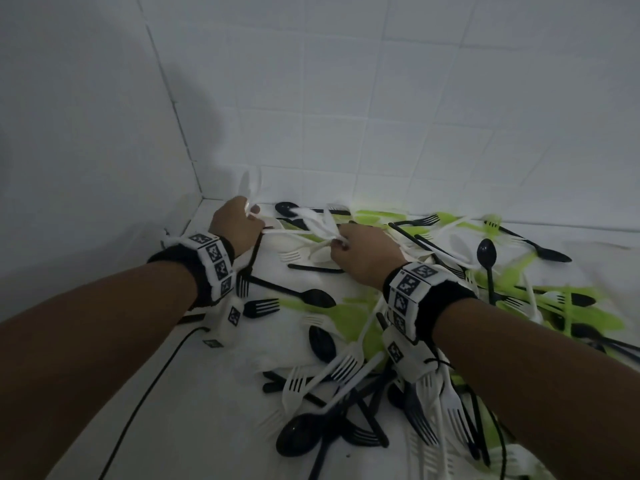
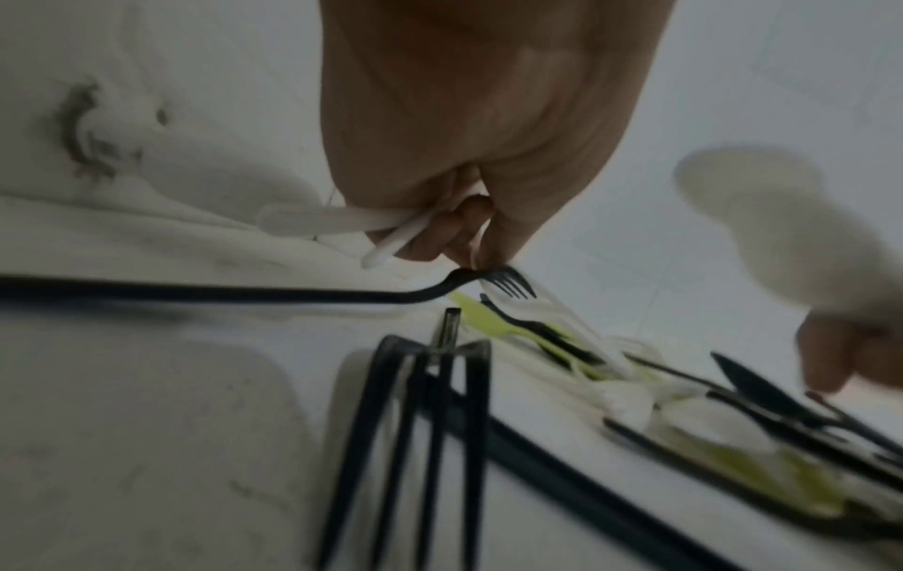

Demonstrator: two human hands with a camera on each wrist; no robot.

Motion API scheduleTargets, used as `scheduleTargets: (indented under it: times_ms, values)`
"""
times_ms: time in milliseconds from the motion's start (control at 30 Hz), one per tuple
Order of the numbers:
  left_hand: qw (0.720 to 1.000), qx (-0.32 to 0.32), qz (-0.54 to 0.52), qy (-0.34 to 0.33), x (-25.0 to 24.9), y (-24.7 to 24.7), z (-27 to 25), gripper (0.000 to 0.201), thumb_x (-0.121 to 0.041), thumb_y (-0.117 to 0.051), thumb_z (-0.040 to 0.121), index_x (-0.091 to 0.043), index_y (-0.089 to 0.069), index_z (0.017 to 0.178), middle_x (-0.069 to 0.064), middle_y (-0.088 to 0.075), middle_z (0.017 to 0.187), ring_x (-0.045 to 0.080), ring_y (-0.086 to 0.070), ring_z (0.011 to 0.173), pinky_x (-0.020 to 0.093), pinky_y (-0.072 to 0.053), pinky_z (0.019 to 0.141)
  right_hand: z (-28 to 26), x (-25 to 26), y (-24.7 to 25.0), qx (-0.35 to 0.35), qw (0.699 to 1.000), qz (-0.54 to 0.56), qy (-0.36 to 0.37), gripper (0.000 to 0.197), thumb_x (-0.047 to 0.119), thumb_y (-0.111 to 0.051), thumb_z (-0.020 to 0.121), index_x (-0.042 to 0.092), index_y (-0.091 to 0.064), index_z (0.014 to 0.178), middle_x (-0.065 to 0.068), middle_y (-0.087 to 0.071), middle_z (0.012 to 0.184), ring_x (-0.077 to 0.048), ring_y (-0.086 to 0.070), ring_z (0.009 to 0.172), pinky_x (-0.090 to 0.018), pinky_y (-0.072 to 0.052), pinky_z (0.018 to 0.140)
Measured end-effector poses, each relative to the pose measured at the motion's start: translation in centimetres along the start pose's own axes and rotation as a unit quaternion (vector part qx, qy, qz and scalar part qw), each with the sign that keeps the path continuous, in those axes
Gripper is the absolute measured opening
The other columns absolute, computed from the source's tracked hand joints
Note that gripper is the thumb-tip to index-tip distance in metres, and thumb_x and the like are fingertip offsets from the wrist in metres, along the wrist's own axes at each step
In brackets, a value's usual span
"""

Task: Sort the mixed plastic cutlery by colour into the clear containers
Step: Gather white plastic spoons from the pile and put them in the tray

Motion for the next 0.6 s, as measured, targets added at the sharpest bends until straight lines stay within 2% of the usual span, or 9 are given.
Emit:
scheduleTargets:
  times_ms: [100,200,267,300,400,433,533,600]
  values:
    - [0.998,-0.041,-0.037,-0.028,-0.5,1.4,-0.7,0.017,-0.021,-0.060,0.095,-0.011,-0.068,0.106,0.003,-0.067,0.101,0.026,-0.063,0.098,0.031,-0.045,0.085,0.2,0.3,-0.3,0.049,0.996,-0.071,0.028,0.012,0.030,-0.059,0.093,0.025,-0.049,0.090,0.004,-0.053,0.086,-0.024,-0.055,0.083,-0.031,-0.040,0.067]
    - [0.994,-0.079,-0.047,-0.059,-1.2,3.0,-1.4,0.027,-0.027,-0.052,0.101,-0.003,-0.064,0.101,0.014,-0.066,0.095,0.032,-0.060,0.088,0.040,-0.047,0.079,0.5,0.6,-0.6,0.048,0.992,-0.117,0.024,0.011,0.024,-0.057,0.092,0.027,-0.047,0.090,0.001,-0.056,0.092,-0.027,-0.061,0.088,-0.031,-0.040,0.066]
    - [0.992,-0.102,-0.054,-0.058,-1.2,4.0,-1.5,0.031,-0.029,-0.047,0.105,0.000,-0.057,0.107,0.017,-0.062,0.102,0.031,-0.057,0.090,0.039,-0.043,0.075,0.7,1.0,-0.7,0.042,0.988,-0.145,0.032,0.009,0.023,-0.056,0.094,0.027,-0.048,0.092,-0.002,-0.061,0.099,-0.029,-0.063,0.092,-0.032,-0.041,0.067]
    - [0.991,-0.111,-0.061,-0.053,-1.1,4.2,-1.5,0.031,-0.028,-0.045,0.107,0.000,-0.053,0.113,0.016,-0.059,0.107,0.029,-0.055,0.093,0.038,-0.042,0.078,0.6,1.1,-0.8,0.040,0.986,-0.157,0.036,0.005,0.023,-0.055,0.095,0.026,-0.051,0.097,-0.003,-0.063,0.102,-0.029,-0.064,0.093,-0.032,-0.042,0.067]
    - [0.985,-0.119,-0.122,-0.041,-0.8,5.4,-2.1,0.025,-0.023,-0.042,0.108,-0.004,-0.044,0.125,0.015,-0.060,0.119,0.031,-0.060,0.102,0.043,-0.051,0.086,0.5,1.5,-1.1,0.032,0.981,-0.185,0.052,0.018,0.027,-0.054,0.099,0.023,-0.058,0.116,-0.005,-0.065,0.108,-0.031,-0.066,0.097,-0.034,-0.045,0.069]
    - [0.982,-0.123,-0.141,-0.042,-0.7,5.6,-2.3,0.023,-0.019,-0.042,0.107,-0.006,-0.042,0.126,0.014,-0.060,0.120,0.031,-0.061,0.101,0.043,-0.053,0.085,0.4,1.5,-1.2,0.029,0.980,-0.188,0.055,0.019,0.027,-0.053,0.099,0.023,-0.058,0.116,-0.005,-0.066,0.108,-0.031,-0.066,0.097,-0.034,-0.045,0.069]
    - [0.978,-0.129,-0.155,-0.052,-0.8,6.1,-3.0,0.024,-0.012,-0.046,0.101,-0.006,-0.041,0.124,0.006,-0.057,0.103,0.026,-0.057,0.083,0.036,-0.047,0.069,0.3,1.6,-1.3,-0.008,0.977,-0.200,0.066,0.016,0.022,-0.046,0.099,0.022,-0.058,0.109,-0.004,-0.066,0.103,-0.031,-0.066,0.092,-0.033,-0.041,0.066]
    - [0.978,-0.124,-0.155,-0.062,-0.9,6.2,-3.4,0.026,-0.016,-0.054,0.100,-0.006,-0.045,0.121,0.002,-0.056,0.094,0.022,-0.055,0.078,0.034,-0.047,0.068,0.2,1.8,-1.1,-0.029,0.974,-0.212,0.079,0.014,0.022,-0.045,0.100,0.021,-0.057,0.107,-0.003,-0.065,0.102,-0.029,-0.063,0.089,-0.033,-0.037,0.064]
Point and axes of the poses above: each hand's wrist, its own z-axis towards the middle knuckle, its own y-axis out of the back of the hand, x = y × z, the point moved 1 cm from there along z, towards the middle knuckle
